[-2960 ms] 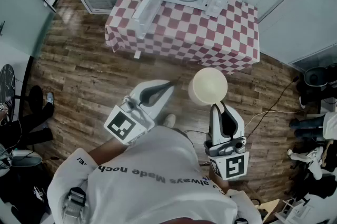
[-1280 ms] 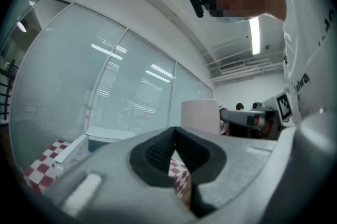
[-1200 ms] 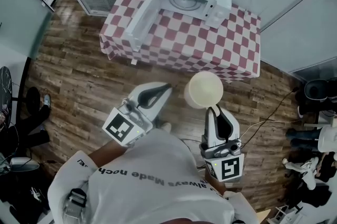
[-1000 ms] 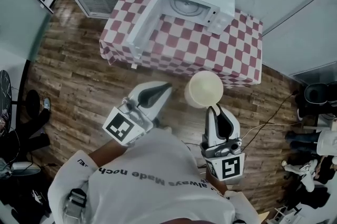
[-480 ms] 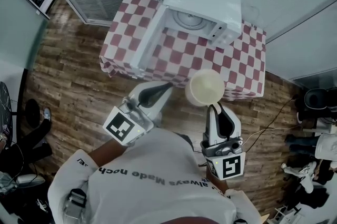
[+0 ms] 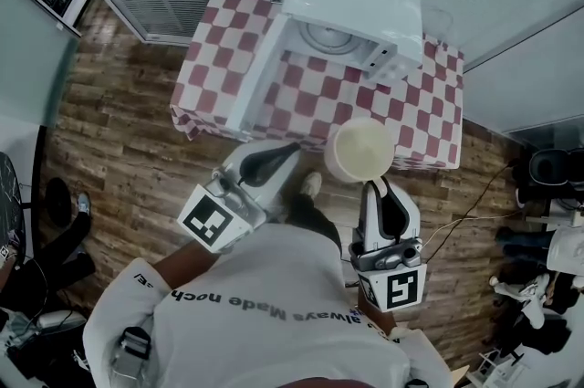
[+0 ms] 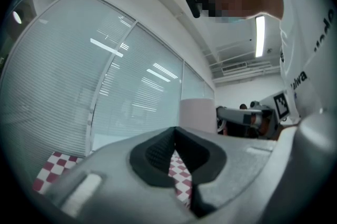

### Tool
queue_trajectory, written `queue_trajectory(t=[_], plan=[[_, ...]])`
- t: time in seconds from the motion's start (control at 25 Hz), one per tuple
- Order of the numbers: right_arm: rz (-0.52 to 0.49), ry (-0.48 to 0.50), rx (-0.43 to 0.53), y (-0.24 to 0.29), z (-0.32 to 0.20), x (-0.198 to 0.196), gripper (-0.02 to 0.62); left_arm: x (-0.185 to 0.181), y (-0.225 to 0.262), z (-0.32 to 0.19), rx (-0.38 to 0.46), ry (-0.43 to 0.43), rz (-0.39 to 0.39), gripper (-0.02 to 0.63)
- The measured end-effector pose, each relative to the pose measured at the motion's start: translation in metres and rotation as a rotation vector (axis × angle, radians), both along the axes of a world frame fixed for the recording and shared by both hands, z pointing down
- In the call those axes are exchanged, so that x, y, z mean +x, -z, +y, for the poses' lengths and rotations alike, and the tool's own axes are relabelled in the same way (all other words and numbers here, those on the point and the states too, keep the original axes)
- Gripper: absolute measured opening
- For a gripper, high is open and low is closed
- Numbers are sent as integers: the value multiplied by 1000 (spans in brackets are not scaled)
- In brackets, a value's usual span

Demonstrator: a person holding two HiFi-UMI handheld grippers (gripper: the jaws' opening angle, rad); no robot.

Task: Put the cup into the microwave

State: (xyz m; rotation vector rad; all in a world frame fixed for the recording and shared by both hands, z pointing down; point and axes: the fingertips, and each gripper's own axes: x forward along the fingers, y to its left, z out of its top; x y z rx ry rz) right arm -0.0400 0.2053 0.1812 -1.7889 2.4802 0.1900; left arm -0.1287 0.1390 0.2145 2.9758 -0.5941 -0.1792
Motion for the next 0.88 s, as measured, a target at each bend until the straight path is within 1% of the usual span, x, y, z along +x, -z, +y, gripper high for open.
queue_trajectory(t=[0.24, 0.44, 0.88], plan=[[-5, -17, 1, -6, -11, 14, 38, 10, -4, -11, 0, -4, 1, 5], [-14, -22, 0, -8, -25, 32, 38, 26, -5, -26, -1, 0, -4, 3], [-24, -9, 9, -7, -79, 97, 37, 90, -1, -80, 4, 17, -10, 4]])
